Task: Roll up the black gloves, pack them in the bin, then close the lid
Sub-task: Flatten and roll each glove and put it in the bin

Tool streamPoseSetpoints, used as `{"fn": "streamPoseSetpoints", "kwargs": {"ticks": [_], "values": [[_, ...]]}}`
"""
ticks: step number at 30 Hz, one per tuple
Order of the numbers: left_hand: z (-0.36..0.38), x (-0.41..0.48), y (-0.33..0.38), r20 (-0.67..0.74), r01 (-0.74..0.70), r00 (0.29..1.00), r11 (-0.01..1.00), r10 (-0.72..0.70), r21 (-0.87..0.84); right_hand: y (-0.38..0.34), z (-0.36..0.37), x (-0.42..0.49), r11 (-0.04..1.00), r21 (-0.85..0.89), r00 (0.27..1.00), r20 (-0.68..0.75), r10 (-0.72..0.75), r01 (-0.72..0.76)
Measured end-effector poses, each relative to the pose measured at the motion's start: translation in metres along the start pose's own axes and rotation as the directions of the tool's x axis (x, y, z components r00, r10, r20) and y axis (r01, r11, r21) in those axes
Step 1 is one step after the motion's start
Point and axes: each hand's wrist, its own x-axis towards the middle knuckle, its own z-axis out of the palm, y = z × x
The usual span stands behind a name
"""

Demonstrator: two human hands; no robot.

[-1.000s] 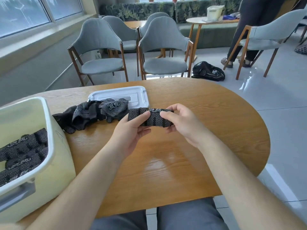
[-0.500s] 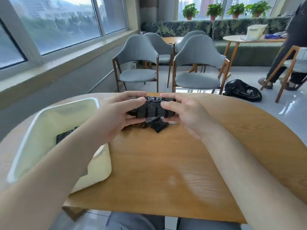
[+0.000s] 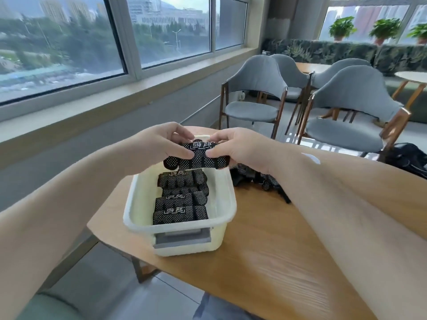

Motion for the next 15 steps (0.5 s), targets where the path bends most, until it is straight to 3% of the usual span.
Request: {"fn": "streamPoseSetpoints", "kwargs": {"ticks": [3,7,9,11,15], "values": [[-0.016,0.014,-0.017,-0.073,0.074,0.996,0.938,-0.052,0.338,-0.006,0.026,0.034,0.971,-0.232,0.998,0.021,0.053,-0.047],[-0.011,0.029,-0.026,-0.025,0.130,0.983,0.590,-0.183,0.797,0.007,0.059,0.073,0.900,-0.404,0.971,0.099,0.220,-0.162],[-0.001,0.037,-0.029,-0.004,0.111,0.969,0.423,-0.245,0.899,0.013,0.071,0.085,0.870,-0.444,0.947,0.127,0.297,-0.213],[0.003,0.044,-0.039,0.015,0.088,0.953,0.323,-0.302,0.942,0.020,0.081,0.097,0.827,-0.506,0.922,0.143,0.360,-0.245],[0.007,0.057,-0.058,0.034,0.063,0.941,0.273,-0.336,0.960,0.030,0.084,0.110,0.729,-0.645,0.912,0.119,0.393,-0.230]]}}
